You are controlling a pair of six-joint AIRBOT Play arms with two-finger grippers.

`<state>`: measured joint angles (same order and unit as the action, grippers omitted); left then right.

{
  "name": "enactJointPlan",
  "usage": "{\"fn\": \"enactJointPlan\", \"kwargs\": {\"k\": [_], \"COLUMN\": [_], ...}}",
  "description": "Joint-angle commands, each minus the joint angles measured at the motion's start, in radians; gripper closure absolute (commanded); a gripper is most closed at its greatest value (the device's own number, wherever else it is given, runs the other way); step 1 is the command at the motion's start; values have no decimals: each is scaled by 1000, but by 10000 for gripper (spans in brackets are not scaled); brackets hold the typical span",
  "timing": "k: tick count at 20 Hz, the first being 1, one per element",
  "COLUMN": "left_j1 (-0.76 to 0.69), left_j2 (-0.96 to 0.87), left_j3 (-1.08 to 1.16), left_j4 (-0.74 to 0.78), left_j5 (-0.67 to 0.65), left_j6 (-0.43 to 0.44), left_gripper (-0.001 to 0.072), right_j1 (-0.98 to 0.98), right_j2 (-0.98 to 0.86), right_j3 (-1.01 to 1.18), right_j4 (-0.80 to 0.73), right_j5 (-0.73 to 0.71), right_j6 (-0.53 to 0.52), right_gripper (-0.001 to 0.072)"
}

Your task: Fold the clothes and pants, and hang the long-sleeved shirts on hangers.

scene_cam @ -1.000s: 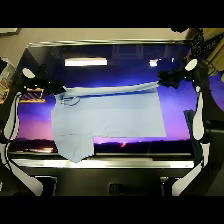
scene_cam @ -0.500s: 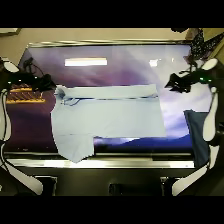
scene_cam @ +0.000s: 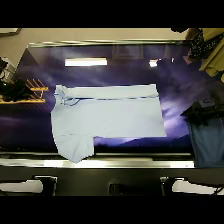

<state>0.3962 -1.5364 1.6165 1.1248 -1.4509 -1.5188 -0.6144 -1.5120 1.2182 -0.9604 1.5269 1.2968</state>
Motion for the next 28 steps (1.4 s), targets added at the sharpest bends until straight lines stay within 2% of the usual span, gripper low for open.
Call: {"fn": "enactJointPlan", "kwargs": {"k": [1,6,8,11,18,22,23,25,26,28], "left_j1": [32,32,32,32,32,33,33,39,48,88], "left_j2": [132,173,172,172,171,170,170,173,180,214], "left_j3": [-159,-204,-204,-204,-204,-204,-204,-210,-228,-314], "left_j4": [1,1,1,1,1,1,2,2,3,2], "left_j5": [21,20,21,27,31,31,31,30,30,55], "left_j6": [1,1,1,1,1,1,1,4,14,17], "left_gripper": [374,374,374,374,374,374,374,374,374,374], "right_j1": [-23,-18,-18,-18,3,127,149,164,163,163], "right_j2": [64,63,63,63,63,63,63,63,65,81], "right_j3": [-249,-372,-390,-414,-484,-511,-511,-511,-511,-511], "right_j4": [14,34,44,58,152,153,154,164,168,167], "right_j5": [-76,-161,-188,-220,-270,-345,-360,-368,-365,-361], "right_j6": [-92,-174,-187,-209,-240,-214,-208,-208,-208,-208], "right_gripper": [332,329,286,286,286,292,328,606,679,678]}}
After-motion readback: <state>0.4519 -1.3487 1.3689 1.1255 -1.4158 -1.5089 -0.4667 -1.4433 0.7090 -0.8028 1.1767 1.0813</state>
